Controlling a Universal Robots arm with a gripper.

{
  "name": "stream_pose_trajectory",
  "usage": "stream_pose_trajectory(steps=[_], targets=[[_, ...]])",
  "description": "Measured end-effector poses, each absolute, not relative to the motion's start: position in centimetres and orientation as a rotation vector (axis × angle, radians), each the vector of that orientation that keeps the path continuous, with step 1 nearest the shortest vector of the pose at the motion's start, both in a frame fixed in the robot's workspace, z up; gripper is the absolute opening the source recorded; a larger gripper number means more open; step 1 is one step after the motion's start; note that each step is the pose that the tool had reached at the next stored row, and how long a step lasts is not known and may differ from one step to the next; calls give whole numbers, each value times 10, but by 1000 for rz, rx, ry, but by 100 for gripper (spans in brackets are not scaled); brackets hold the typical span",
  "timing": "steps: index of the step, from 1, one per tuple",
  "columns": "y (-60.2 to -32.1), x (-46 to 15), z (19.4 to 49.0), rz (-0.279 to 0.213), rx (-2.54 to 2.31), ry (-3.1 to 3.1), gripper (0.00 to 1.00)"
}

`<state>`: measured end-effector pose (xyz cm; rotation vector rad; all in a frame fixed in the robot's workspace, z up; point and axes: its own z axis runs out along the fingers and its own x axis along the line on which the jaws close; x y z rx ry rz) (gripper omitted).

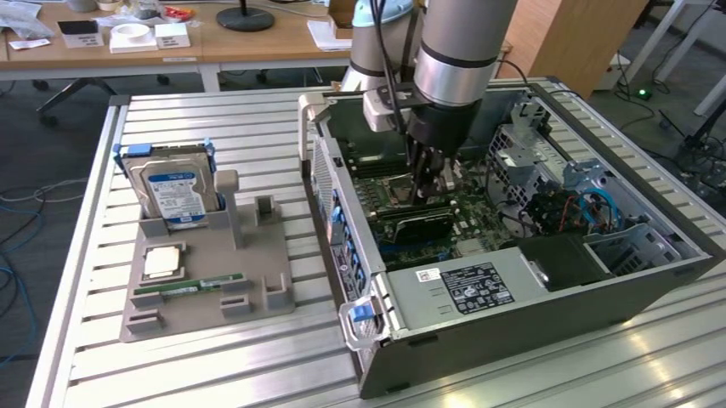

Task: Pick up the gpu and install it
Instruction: 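Press down on the gpu until it lock into place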

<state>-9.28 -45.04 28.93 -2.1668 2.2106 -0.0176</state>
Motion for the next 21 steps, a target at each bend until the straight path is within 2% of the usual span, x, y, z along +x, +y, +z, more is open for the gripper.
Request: stream_pose_trajectory(steps=[21], targets=[[-452, -93, 274, -18, -2167, 2211, 11]])
